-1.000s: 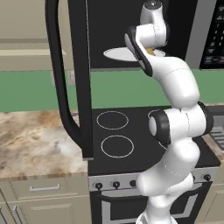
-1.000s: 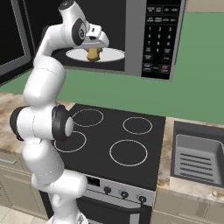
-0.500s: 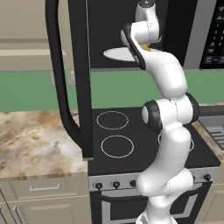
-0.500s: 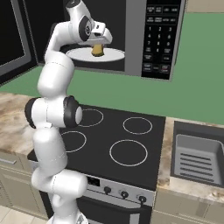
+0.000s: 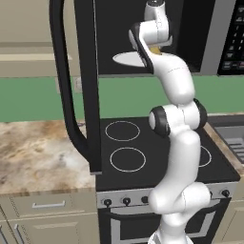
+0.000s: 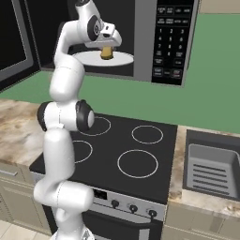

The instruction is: Place the sponge inside the microwave to prepare for sanitizing.

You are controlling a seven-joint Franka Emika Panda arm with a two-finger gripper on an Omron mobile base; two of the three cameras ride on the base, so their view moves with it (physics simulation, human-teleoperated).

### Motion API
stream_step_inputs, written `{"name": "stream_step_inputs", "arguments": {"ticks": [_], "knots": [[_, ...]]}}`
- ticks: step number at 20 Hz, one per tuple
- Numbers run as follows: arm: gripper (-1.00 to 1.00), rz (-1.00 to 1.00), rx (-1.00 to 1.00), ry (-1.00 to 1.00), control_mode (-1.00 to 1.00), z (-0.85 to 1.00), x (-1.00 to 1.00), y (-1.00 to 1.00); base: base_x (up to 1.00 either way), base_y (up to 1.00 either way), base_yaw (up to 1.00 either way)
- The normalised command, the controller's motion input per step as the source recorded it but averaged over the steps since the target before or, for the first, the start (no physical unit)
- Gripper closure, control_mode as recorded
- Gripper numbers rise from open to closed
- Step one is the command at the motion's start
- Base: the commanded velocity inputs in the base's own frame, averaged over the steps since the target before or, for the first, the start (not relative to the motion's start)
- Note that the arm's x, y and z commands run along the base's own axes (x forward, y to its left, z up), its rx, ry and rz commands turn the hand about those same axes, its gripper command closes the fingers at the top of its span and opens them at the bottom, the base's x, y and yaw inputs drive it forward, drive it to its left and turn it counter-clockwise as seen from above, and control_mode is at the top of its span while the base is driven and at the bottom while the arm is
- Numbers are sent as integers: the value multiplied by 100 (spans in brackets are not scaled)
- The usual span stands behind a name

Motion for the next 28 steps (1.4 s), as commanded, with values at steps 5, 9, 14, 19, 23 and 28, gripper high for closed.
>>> {"name": "stream_step_inputs", "arguments": {"ticks": [5,9,14,19,23,28], "knots": [[100,0,4,0,-100,-52,8,0,0,0,0],[100,0,8,0,-100,-46,0,3,0,0,0],[-100,0,5,-1,-100,-37,7,2,0,0,0],[-100,0,0,-5,-100,-2,3,2,0,0,0],[-100,0,-4,-6,-100,14,0,1,0,0,0],[-100,0,-4,-3,-100,6,-1,2,0,0,0]]}}
